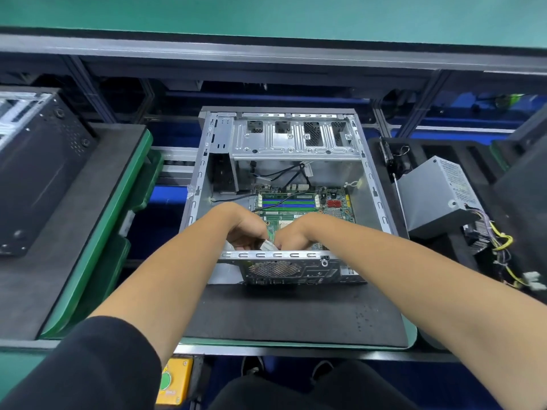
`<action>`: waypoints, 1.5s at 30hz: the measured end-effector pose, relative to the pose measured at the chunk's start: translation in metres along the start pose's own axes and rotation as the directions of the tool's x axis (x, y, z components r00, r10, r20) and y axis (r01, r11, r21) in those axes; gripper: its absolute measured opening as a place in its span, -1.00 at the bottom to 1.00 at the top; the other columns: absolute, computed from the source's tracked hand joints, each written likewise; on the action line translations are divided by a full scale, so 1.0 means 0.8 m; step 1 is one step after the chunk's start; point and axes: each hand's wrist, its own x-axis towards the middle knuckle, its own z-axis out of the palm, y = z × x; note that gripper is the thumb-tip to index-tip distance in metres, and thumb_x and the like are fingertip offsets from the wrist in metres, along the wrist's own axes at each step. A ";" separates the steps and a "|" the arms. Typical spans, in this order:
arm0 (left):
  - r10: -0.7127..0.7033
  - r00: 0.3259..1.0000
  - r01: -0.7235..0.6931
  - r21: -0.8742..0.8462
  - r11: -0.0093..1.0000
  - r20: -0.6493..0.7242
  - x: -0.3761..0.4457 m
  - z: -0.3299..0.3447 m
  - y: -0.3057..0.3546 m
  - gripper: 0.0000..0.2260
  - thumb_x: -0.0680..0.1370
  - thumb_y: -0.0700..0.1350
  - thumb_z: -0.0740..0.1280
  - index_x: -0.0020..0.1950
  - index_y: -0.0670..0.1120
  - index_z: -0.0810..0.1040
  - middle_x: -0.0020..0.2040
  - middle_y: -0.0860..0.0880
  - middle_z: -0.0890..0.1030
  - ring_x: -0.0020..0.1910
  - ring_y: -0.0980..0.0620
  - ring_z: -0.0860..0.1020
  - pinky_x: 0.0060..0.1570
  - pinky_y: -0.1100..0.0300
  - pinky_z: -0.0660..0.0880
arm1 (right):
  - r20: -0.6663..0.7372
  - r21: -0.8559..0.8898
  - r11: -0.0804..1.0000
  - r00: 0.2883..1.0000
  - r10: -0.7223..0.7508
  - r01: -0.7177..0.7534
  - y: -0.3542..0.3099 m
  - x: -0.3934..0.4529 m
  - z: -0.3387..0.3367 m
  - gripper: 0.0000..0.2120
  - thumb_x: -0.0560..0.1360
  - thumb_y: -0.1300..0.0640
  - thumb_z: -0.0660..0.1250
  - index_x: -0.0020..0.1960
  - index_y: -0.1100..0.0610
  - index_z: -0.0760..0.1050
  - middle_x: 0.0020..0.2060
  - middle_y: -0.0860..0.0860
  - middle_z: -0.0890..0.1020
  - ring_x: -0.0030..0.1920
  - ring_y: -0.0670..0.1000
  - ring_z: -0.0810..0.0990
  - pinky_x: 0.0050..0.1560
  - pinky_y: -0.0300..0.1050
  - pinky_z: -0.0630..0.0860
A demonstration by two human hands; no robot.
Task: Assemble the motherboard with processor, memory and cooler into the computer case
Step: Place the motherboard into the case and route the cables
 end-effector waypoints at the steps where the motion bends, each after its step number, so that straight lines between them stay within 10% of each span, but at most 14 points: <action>1: -0.004 1.000 0.004 0.008 1.000 0.009 0.000 0.000 0.001 -0.74 0.59 -0.31 0.02 0.06 -0.24 0.49 -0.16 -0.17 0.58 -0.35 0.00 0.62 -0.30 0.17 0.61 | 0.029 0.039 0.999 1.000 -0.001 0.000 0.002 -0.002 -0.001 -0.87 0.58 0.19 0.30 0.07 0.25 0.47 -0.11 0.05 0.58 -0.17 0.02 0.58 -0.12 -0.11 0.60; 14: 0.081 0.940 -0.051 0.099 0.994 -0.330 0.001 -0.010 0.008 -0.80 0.48 -0.31 0.17 -0.16 -0.32 0.59 -0.38 -0.18 0.61 -0.47 -0.03 0.56 -0.43 0.22 0.53 | 0.193 0.240 0.971 0.980 -0.042 -0.005 0.014 -0.006 -0.003 -0.91 0.59 0.34 0.17 0.03 0.31 0.44 -0.12 0.14 0.57 -0.18 0.03 0.57 -0.16 -0.17 0.58; 19: 0.301 0.576 -0.071 0.321 0.945 -0.760 0.003 -0.042 0.005 -0.86 0.45 -0.29 0.17 -0.20 -0.23 0.51 -0.29 -0.15 0.57 -0.29 -0.12 0.52 -0.35 0.18 0.45 | 0.038 0.193 0.979 0.997 -0.068 0.060 0.021 -0.013 -0.017 -0.94 0.57 0.31 0.26 -0.03 0.25 0.50 -0.21 0.11 0.57 -0.34 -0.01 0.53 -0.34 -0.19 0.52; 22: 0.326 0.455 -0.015 0.358 0.933 -0.829 0.007 -0.058 0.005 -0.84 0.43 -0.29 0.21 -0.05 -0.18 0.52 -0.09 -0.14 0.59 -0.12 -0.11 0.54 -0.18 0.08 0.51 | -0.283 0.342 0.929 0.958 -0.039 0.139 0.042 -0.029 -0.043 -0.88 0.55 0.27 0.28 -0.10 0.19 0.58 -0.19 0.11 0.64 -0.34 -0.03 0.56 -0.34 -0.28 0.51; 27: 0.355 0.520 0.039 0.437 0.899 -0.777 0.027 -0.067 0.010 -0.52 0.46 -0.30 0.24 0.38 -0.18 0.32 0.30 -0.21 0.42 0.18 -0.18 0.47 0.08 0.03 0.50 | -0.787 0.306 0.948 0.584 0.199 0.089 0.085 -0.024 -0.066 -0.87 0.49 0.30 0.26 -0.04 0.16 0.56 -0.08 0.06 0.59 -0.13 0.02 0.57 -0.10 -0.13 0.52; 35: 0.467 0.635 0.072 0.648 0.758 -0.616 0.037 -0.065 0.020 -0.41 0.36 -0.13 0.34 0.39 -0.02 0.33 0.33 -0.16 0.29 0.34 -0.20 0.24 0.30 -0.06 0.26 | -0.695 -0.017 0.955 0.690 0.201 -0.295 0.091 0.006 -0.057 -0.25 0.34 -0.16 0.48 0.41 0.08 0.30 0.32 0.14 0.37 0.30 0.20 0.37 0.19 0.10 0.43; 39: 0.477 0.670 -0.094 0.572 0.815 -0.568 0.042 -0.063 0.024 -0.53 0.42 -0.01 0.36 0.31 -0.06 0.41 0.12 -0.10 0.42 0.18 -0.10 0.38 0.10 0.04 0.42 | -0.736 -0.057 0.950 0.656 0.168 -0.306 0.092 0.011 -0.056 -0.29 0.36 -0.11 0.50 0.40 0.09 0.32 0.29 0.11 0.42 0.29 0.19 0.40 0.20 0.10 0.43; 45: 0.580 0.558 0.035 0.715 0.699 -0.594 0.043 -0.060 0.025 -0.59 0.48 0.04 0.40 0.24 -0.13 0.46 0.11 -0.09 0.50 0.06 -0.08 0.49 0.01 0.04 0.48 | -0.754 -0.064 0.961 0.644 0.131 -0.271 0.091 0.017 -0.055 -0.38 0.42 0.00 0.49 0.37 0.08 0.30 0.19 0.13 0.53 0.20 0.22 0.48 -0.04 0.04 0.44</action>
